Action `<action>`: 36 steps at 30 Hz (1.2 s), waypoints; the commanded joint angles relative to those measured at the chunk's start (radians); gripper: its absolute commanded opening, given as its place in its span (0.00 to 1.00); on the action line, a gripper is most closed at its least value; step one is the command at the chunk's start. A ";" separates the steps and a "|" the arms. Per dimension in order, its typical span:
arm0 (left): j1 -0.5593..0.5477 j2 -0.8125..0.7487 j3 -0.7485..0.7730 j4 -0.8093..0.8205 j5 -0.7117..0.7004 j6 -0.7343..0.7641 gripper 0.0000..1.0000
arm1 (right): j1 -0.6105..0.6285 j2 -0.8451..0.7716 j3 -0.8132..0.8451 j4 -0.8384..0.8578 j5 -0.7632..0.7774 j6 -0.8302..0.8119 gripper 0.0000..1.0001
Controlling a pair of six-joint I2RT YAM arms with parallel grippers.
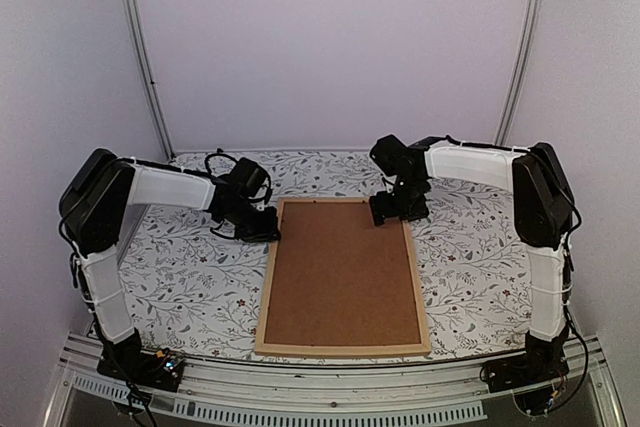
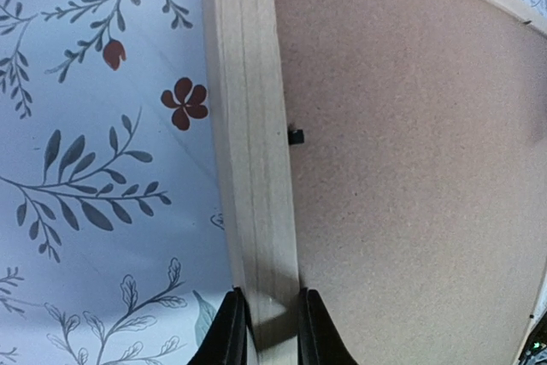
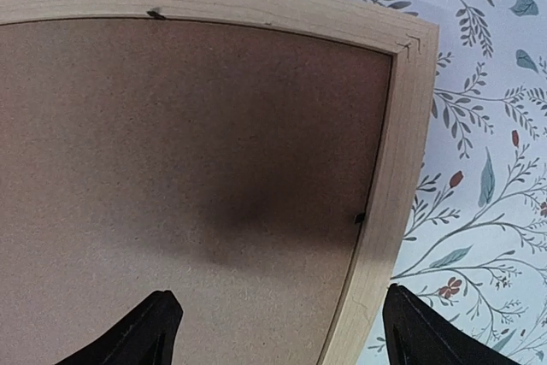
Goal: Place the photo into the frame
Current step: Press the fastener onto the backboard.
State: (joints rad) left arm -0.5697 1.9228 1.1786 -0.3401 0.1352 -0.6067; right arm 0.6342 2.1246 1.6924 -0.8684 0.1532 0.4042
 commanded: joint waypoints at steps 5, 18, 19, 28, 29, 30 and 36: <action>-0.027 0.025 -0.048 0.022 -0.017 0.020 0.00 | -0.008 -0.182 -0.137 -0.071 0.055 0.060 0.85; -0.027 0.027 -0.045 0.026 -0.005 0.021 0.00 | -0.007 -0.292 -0.346 -0.113 0.036 0.116 0.81; -0.026 0.027 -0.045 0.027 -0.004 0.020 0.00 | -0.006 -0.294 -0.352 -0.110 0.035 0.118 0.81; -0.025 0.028 -0.045 0.023 0.001 0.027 0.00 | 0.000 -0.264 -0.364 -0.080 0.024 0.117 0.80; -0.027 0.029 -0.045 0.022 0.001 0.027 0.00 | 0.000 -0.258 -0.364 -0.078 0.024 0.115 0.80; -0.027 0.029 -0.045 0.022 0.001 0.028 0.00 | 0.001 -0.253 -0.363 -0.074 0.025 0.115 0.80; -0.027 0.029 -0.042 0.020 0.002 0.029 0.00 | 0.006 -0.228 -0.358 -0.074 0.026 0.112 0.80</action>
State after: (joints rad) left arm -0.5747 1.9171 1.1637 -0.3134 0.1257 -0.6109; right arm 0.6296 1.8717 1.3319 -0.9546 0.1802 0.5091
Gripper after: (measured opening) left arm 0.170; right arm 0.802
